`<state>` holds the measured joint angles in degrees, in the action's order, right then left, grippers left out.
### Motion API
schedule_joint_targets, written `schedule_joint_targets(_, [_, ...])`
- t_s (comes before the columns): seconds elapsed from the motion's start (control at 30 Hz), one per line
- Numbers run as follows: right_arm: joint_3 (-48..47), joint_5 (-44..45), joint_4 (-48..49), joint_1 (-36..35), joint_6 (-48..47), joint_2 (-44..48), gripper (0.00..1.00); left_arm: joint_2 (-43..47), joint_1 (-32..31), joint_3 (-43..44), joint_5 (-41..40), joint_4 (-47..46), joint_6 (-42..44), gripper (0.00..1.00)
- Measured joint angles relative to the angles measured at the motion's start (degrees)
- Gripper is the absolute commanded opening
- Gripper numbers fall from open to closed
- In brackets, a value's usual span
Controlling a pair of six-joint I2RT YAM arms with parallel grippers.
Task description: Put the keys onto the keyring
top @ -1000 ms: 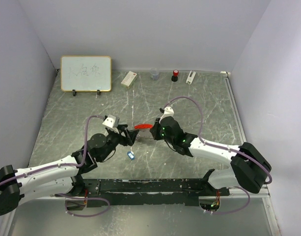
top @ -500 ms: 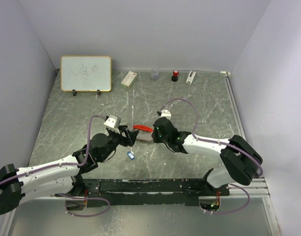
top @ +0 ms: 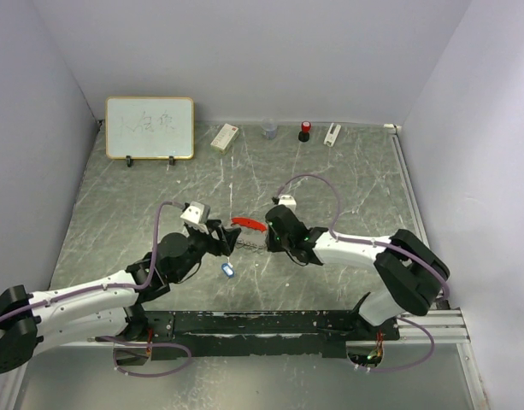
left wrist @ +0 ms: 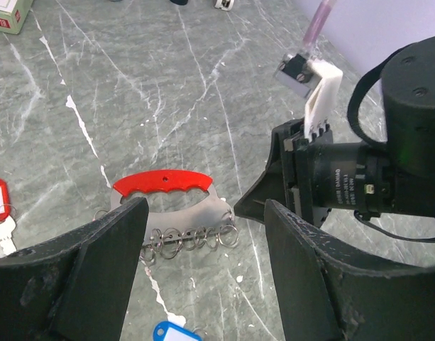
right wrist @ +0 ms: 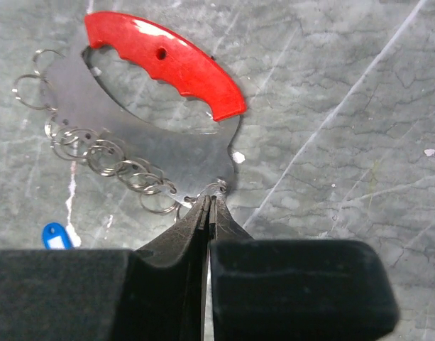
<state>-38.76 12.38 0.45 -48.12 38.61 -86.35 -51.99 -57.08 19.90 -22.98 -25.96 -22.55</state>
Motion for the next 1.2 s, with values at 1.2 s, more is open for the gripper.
schedule_joint_targets(1.2, [5.4, 3.7, -1.9, 8.5, -2.6, 16.2, 0.31, -29.3, -0.4, 11.9, 7.6, 3.3, -3.0, 0.68])
